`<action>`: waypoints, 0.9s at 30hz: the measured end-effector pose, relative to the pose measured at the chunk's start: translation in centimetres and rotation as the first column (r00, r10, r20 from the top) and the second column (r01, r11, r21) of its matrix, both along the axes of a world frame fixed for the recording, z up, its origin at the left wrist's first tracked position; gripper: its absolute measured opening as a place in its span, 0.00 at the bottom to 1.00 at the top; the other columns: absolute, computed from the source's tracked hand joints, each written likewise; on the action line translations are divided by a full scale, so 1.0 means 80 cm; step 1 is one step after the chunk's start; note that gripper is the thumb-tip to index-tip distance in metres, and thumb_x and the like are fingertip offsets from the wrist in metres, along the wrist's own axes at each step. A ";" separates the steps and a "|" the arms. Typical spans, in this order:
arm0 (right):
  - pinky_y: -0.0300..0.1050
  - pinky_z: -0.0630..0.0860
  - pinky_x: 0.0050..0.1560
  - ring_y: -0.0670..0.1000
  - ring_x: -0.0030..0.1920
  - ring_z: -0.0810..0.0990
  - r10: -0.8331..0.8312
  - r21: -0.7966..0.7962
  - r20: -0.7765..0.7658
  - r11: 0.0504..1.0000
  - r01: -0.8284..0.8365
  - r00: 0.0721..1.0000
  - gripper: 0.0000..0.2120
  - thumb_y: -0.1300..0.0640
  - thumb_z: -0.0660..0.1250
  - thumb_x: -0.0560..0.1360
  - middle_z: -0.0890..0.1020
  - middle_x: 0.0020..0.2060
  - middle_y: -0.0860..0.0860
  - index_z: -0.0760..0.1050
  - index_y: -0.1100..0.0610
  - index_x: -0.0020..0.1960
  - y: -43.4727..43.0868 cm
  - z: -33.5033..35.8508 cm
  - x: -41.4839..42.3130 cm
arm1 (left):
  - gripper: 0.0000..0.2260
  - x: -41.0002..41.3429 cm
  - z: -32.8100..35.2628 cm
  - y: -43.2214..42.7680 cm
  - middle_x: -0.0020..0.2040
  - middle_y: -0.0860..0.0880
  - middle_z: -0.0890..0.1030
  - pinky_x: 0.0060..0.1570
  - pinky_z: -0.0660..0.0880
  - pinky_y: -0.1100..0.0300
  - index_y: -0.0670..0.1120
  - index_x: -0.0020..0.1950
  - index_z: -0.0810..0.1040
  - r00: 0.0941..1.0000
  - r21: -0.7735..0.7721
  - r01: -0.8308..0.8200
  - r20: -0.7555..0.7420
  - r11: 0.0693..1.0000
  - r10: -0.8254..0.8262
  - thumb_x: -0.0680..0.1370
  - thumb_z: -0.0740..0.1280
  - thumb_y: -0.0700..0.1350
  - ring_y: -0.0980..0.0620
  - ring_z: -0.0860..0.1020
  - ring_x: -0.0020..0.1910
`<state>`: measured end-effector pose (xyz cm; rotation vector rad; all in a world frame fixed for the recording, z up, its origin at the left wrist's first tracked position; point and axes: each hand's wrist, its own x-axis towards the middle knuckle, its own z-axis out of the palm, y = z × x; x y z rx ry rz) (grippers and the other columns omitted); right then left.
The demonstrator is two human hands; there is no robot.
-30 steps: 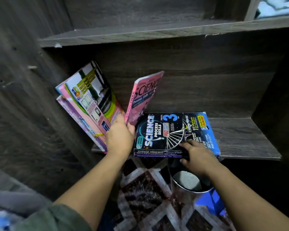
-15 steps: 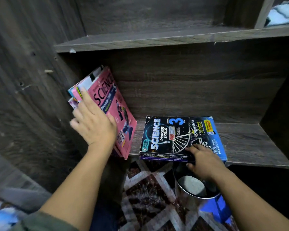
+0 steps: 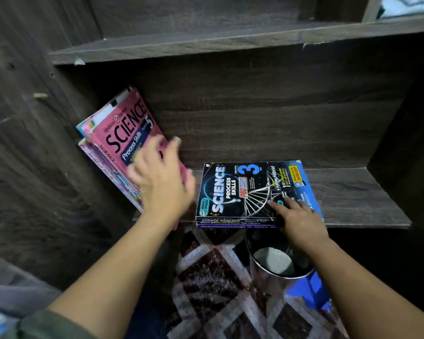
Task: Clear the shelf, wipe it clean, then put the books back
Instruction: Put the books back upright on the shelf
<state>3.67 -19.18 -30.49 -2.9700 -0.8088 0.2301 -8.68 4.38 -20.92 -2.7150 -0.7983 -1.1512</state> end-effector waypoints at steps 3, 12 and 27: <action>0.51 0.63 0.71 0.55 0.76 0.59 0.026 0.017 -0.016 1.000 -0.026 1.000 0.30 0.50 0.63 0.79 0.58 0.77 0.48 0.54 0.37 0.77 -0.002 0.006 0.008 | 0.28 0.019 -0.033 -0.022 0.71 0.48 0.66 0.66 0.58 0.46 0.52 0.72 0.66 0.862 -0.015 0.284 -0.435 0.959 -0.262 0.74 0.67 0.55 0.46 0.63 0.68; 0.47 0.66 0.67 0.52 0.71 0.68 0.094 0.128 0.009 0.987 -0.094 0.996 0.21 0.51 0.57 0.83 0.68 0.73 0.48 0.63 0.42 0.74 -0.011 0.014 0.012 | 0.28 0.046 -0.091 -0.025 0.74 0.48 0.64 0.71 0.62 0.46 0.54 0.74 0.63 0.572 -0.308 0.325 -0.688 0.894 -0.446 0.77 0.62 0.64 0.45 0.63 0.73; 0.44 0.68 0.66 0.51 0.69 0.71 0.120 0.314 -0.036 0.944 -0.103 0.992 0.21 0.51 0.60 0.81 0.70 0.72 0.45 0.65 0.43 0.74 -0.003 0.008 0.006 | 0.17 0.061 -0.022 -0.034 0.66 0.44 0.73 0.60 0.71 0.55 0.51 0.66 0.76 0.960 -0.704 -0.143 -0.269 0.696 -0.075 0.77 0.66 0.45 0.43 0.76 0.60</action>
